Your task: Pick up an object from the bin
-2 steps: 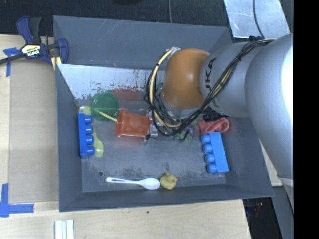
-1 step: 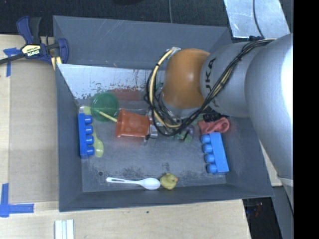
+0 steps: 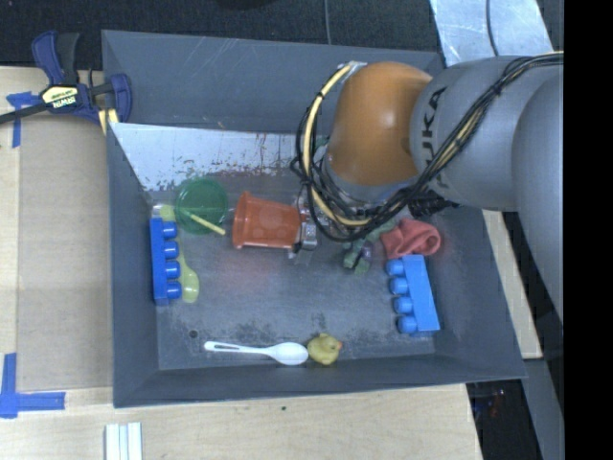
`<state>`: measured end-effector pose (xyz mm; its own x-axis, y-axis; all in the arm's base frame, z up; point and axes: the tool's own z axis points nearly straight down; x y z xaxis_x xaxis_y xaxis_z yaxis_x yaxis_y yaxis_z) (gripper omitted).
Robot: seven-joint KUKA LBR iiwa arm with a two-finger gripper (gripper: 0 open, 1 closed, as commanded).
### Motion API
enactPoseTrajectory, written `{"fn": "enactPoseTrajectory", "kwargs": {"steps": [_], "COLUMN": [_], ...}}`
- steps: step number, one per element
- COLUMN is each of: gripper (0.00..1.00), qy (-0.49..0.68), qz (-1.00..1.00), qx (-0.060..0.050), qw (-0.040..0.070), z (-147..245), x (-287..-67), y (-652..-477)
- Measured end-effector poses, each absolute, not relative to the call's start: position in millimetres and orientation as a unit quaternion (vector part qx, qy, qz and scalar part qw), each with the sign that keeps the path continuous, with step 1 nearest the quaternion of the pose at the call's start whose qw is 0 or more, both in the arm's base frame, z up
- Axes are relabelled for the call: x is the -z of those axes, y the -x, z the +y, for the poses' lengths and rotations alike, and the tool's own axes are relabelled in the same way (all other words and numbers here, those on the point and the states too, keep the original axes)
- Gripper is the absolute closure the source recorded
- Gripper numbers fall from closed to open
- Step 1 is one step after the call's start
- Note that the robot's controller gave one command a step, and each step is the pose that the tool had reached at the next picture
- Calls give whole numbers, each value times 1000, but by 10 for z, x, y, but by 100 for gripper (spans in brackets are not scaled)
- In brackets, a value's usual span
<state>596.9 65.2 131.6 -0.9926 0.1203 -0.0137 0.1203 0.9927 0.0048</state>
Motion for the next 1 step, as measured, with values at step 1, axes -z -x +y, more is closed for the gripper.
{"fn": "enactPoseTrajectory", "kwargs": {"steps": [1], "gripper": [100], "qy": [-57], "qz": [998], "qx": [-2], "qw": [7], "z": [603], "x": [-2236], "y": [-5969]}}
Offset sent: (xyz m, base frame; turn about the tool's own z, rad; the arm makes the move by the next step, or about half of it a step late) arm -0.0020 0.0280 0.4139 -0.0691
